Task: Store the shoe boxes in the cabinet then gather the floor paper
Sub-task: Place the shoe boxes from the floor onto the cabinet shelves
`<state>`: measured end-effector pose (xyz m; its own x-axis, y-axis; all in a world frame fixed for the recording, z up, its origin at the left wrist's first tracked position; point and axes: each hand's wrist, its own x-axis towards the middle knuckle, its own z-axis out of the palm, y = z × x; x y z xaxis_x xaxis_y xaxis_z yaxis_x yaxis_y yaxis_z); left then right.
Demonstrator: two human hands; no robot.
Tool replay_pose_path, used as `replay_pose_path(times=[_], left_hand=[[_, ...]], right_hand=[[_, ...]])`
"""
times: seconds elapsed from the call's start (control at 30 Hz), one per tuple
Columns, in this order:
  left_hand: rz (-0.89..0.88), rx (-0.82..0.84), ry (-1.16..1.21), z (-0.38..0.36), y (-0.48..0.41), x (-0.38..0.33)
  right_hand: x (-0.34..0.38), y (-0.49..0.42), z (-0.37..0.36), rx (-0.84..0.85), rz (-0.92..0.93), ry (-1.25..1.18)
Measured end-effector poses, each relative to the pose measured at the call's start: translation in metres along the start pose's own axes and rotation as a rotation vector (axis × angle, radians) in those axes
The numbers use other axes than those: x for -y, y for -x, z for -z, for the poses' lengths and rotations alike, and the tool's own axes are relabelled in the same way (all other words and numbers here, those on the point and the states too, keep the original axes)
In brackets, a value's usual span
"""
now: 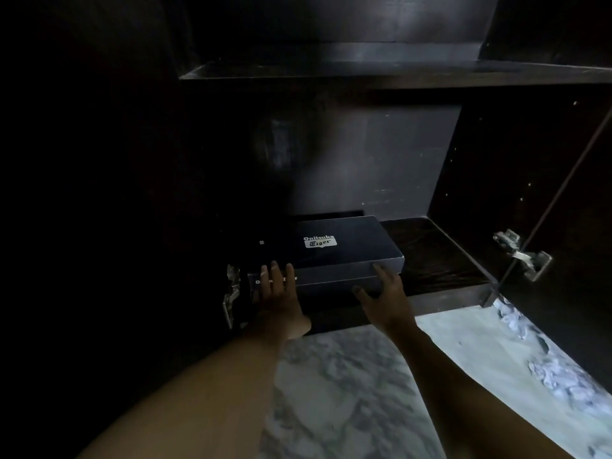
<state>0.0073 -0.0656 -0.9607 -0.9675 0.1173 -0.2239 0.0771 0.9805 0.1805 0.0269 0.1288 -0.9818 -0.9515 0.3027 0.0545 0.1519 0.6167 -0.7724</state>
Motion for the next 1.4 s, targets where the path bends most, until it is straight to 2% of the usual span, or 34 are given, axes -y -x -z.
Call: replay_pose_path(times=[0.33,0.6,0.73,0.93,1.2,1.4], left_hand=[[0.052,0.073,-0.004,0.036,-0.077,0.007],[0.057,0.067,-0.002,0.042,-0.1,0.015],[0.055,0.034,0.026,0.045,-0.091,0.003],[-0.102,-0.074,0.172,0.052,-0.049,-0.04],[-0.374,-0.037,0.447,0.056,0.043,-0.108],[-0.627,0.119,0.667,0.024,0.117,-0.184]], right_hand=[[0.023,-0.088,-0.039,0.141,-0.018,-0.075],[0.02,-0.109,-0.042,0.21,-0.01,-0.144],[0.018,-0.099,-0.021,0.13,-0.015,-0.159],[0.02,-0.051,0.031,-0.021,-0.079,-0.076],[0.015,0.051,0.135,-0.124,-0.135,0.079],[-0.001,0.173,0.193,-0.414,-0.275,0.222]])
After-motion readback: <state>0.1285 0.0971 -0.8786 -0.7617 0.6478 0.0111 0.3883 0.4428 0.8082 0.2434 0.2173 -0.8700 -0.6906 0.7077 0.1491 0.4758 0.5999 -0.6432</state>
